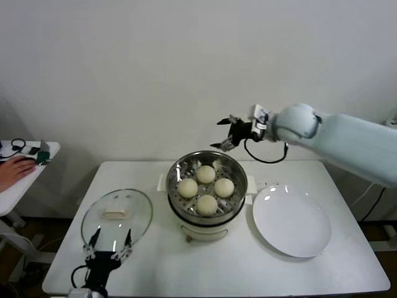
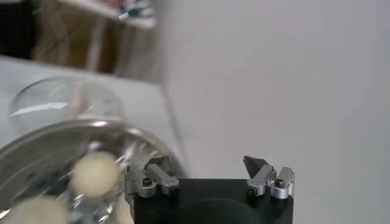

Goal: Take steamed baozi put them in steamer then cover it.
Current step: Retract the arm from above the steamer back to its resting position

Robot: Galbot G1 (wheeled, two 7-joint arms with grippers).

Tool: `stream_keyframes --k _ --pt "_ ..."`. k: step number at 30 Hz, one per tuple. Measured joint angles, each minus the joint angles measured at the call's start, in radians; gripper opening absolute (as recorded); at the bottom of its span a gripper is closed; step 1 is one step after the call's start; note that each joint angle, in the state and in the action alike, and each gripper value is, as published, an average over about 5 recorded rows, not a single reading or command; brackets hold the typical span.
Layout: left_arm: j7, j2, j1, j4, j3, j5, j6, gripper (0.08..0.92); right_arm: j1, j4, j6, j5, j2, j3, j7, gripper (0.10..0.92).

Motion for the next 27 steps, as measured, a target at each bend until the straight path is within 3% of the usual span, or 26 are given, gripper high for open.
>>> stream_keyframes --k 6,12,21,27 --pt "0.001 0.017 -0.016 0.012 0.006 0.003 -0.01 0.823 -0.379 0.099 0.03 -0.056 -0.123 0.385 0.131 0.823" --pt "0.005 0.035 -0.026 0.022 0.003 0.019 -0.027 0.823 -0.78 0.19 0.094 -0.13 -0.145 0.788 0.174 0.823" --pt "0.005 0.066 -0.024 0.03 -0.006 0.062 -0.057 0.823 -1.377 0.291 0.249 -0.228 0.004 1.365 0.178 0.823" --pt "0.0 0.09 -0.013 0.037 -0.023 0.107 -0.092 0.823 -1.717 0.317 0.365 -0.288 0.148 1.599 0.168 0.823"
